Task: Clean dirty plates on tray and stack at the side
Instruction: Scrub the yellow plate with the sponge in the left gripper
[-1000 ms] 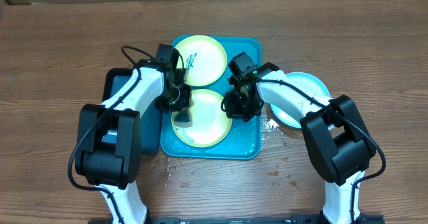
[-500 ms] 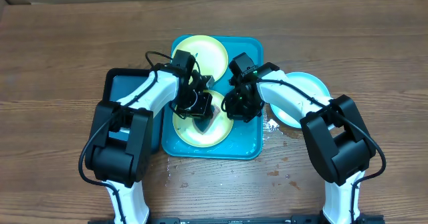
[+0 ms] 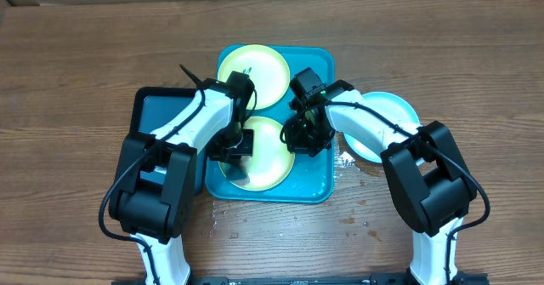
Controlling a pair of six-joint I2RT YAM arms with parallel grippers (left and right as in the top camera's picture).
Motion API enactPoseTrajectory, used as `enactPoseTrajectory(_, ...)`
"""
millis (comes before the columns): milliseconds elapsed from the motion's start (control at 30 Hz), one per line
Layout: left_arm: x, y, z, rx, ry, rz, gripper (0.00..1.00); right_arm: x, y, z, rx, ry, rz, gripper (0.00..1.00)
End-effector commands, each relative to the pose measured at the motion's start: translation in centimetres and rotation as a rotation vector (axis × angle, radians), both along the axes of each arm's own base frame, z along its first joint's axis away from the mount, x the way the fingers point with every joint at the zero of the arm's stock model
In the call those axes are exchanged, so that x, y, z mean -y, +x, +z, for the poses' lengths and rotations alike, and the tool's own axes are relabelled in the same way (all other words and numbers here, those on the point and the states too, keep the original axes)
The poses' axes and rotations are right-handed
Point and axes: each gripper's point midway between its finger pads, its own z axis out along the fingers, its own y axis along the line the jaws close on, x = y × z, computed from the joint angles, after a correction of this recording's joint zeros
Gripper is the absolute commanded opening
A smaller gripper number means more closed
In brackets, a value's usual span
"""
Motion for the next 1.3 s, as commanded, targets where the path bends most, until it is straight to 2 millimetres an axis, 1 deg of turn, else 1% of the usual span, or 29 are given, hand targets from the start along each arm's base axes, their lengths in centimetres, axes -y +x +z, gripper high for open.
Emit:
enactPoseTrajectory(0,-8.0,1.2,0.3,0.091,0.455,0.060,0.04,1.6,0.3,-1.2,-0.002,-0.067,-0.023,0.05)
enactPoseTrajectory(67,-8.1,1.8,0.9,0.108,0.467,0.067,0.04,1.6,0.3,-1.2,-0.002,-0.067,-0.023,0.05)
enactPoseTrajectory(167,-7.6,2.9,1.6,0.136,0.450,0.075,0.04,1.6,0.3,-1.2,-0.002,-0.067,-0.023,0.04)
enactPoseTrajectory(233,-6.7,3.4,1.7,0.146,0.401,0.087,0.04,1.6,0.3,-1.2,-0.002,-0.067,-0.023,0.04)
enactPoseTrajectory(267,-5.9,3.6,1.6,0.145,0.357,0.097,0.04,1.6,0.3,-1.2,-0.003,-0.068,-0.023,0.04)
enactPoseTrajectory(300,-4.9,3.7,1.2,0.140,0.294,0.107,0.04,1.6,0.3,-1.2,-0.004,-0.068,-0.023,0.04)
enactPoseTrajectory(400,-0.2,3.9,-0.3,0.109,0.018,0.076,0.04,1.9,0.2,-1.3,-0.004,-0.082,-0.023,0.04)
enactPoseTrajectory(533,5.7,3.8,-1.1,0.093,-0.334,0.029,0.04,2.1,0.1,-1.4,-0.007,-0.096,-0.023,0.04)
enactPoseTrajectory(600,7.8,3.7,-1.1,0.099,-0.475,-0.005,0.04,2.1,0.1,-1.4,-0.007,-0.096,-0.023,0.04)
enactPoseTrajectory(667,9.3,3.6,-1.1,0.114,-0.580,-0.039,0.04,2.1,0.1,-1.4,-0.007,-0.096,-0.024,0.04)
enactPoseTrajectory(733,9.9,3.5,-1.4,0.126,-0.626,-0.046,0.05,2.1,0.1,-1.4,-0.007,-0.096,-0.023,0.04)
enactPoseTrajectory(833,10.6,3.0,-1.5,0.117,-0.684,-0.046,0.05,2.1,0.1,-1.4,-0.007,-0.096,-0.023,0.04)
enactPoseTrajectory(933,11.9,2.4,-0.5,0.101,-0.785,-0.081,0.04,2.1,0.1,-1.4,-0.006,-0.096,-0.024,0.04)
enactPoseTrajectory(1000,12.6,2.2,0.0,0.095,-0.834,-0.091,0.07,2.1,0.1,-1.4,-0.006,-0.095,-0.024,0.04)
enactPoseTrajectory(1033,12.8,2.2,0.1,0.095,-0.838,-0.094,0.09,2.1,0.1,-1.4,-0.006,-0.095,-0.024,0.04)
enactPoseTrajectory(1167,13.2,1.6,0.0,0.075,-0.834,-0.103,0.13,2.1,0.1,-1.4,-0.007,-0.096,-0.023,0.04)
enactPoseTrajectory(1233,13.2,0.6,-0.1,0.032,-0.821,-0.095,0.12,2.1,0.1,-1.4,-0.009,-0.097,-0.023,0.04)
enactPoseTrajectory(1267,12.8,0.2,-0.3,0.015,-0.795,-0.088,0.09,2.2,0.0,-1.4,-0.010,-0.098,-0.023,0.04)
